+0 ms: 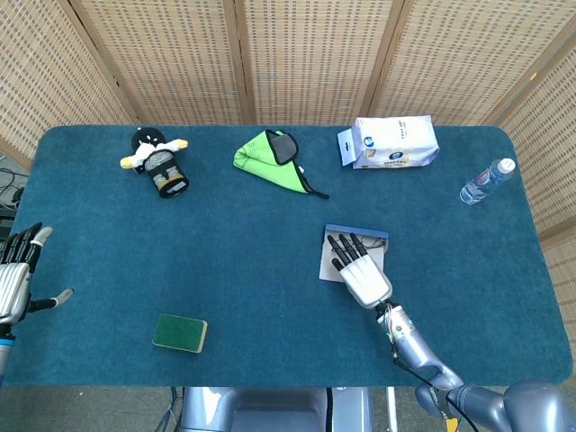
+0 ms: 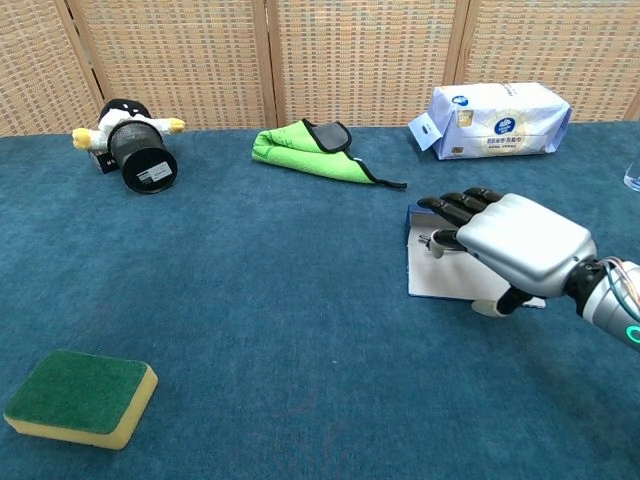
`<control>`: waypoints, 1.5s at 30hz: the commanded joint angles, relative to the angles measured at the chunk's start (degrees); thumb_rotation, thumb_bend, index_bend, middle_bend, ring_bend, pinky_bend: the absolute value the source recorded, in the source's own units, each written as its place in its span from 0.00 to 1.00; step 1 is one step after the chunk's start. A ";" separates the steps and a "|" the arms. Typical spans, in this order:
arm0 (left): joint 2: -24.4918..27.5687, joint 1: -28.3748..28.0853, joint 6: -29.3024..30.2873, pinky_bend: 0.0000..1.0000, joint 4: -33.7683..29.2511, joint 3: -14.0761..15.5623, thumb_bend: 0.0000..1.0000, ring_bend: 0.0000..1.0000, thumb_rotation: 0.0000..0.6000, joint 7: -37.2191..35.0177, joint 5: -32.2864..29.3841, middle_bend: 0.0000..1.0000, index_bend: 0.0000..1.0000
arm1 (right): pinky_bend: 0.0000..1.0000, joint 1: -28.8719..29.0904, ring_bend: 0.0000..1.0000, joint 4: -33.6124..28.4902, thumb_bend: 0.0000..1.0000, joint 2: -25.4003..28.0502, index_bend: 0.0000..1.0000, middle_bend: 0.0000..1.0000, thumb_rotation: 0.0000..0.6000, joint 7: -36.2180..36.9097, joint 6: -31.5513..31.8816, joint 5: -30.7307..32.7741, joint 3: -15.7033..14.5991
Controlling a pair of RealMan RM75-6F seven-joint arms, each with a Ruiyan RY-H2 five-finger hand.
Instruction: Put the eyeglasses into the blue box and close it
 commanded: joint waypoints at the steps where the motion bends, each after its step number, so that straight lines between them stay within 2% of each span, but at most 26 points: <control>1: 0.01 -0.03 -0.10 0.00 0.03 0.00 0.00 0.00 1.00 -0.06 -0.04 0.00 0.00 | 0.08 -0.04 0.00 0.06 0.26 -0.07 0.32 0.00 1.00 0.07 -0.10 -0.05 -0.05; 17: 0.11 -0.11 -0.36 0.00 0.00 0.00 0.00 0.00 1.00 -0.13 -0.13 0.00 0.00 | 0.08 0.25 0.00 0.20 0.26 -0.25 0.32 0.00 1.00 -1.71 -1.70 0.50 0.41; 24: 0.08 -0.05 -0.23 0.00 0.02 -0.01 0.00 0.00 1.00 -0.14 -0.13 0.00 0.00 | 0.08 0.39 0.00 2.21 0.40 -1.44 0.38 0.00 1.00 -1.59 -0.91 0.40 1.01; 27: 0.07 -0.11 -0.39 0.00 0.04 -0.01 0.00 0.00 1.00 -0.08 -0.19 0.00 0.00 | 0.08 0.51 0.00 3.03 0.41 -1.85 0.40 0.00 1.00 -1.08 -0.67 0.40 1.30; 37: 0.08 -0.16 -0.53 0.00 0.16 -0.14 0.00 0.00 1.00 -0.22 -0.45 0.00 0.00 | 0.08 1.46 0.00 5.43 0.41 -3.04 0.41 0.00 1.00 1.64 0.64 1.38 3.98; 45: -0.01 -0.27 -0.81 0.00 0.29 -0.19 0.00 0.00 1.00 -0.12 -0.66 0.00 0.00 | 0.08 2.89 0.00 7.13 0.41 -3.52 0.41 0.00 1.00 2.06 -1.05 3.30 5.98</control>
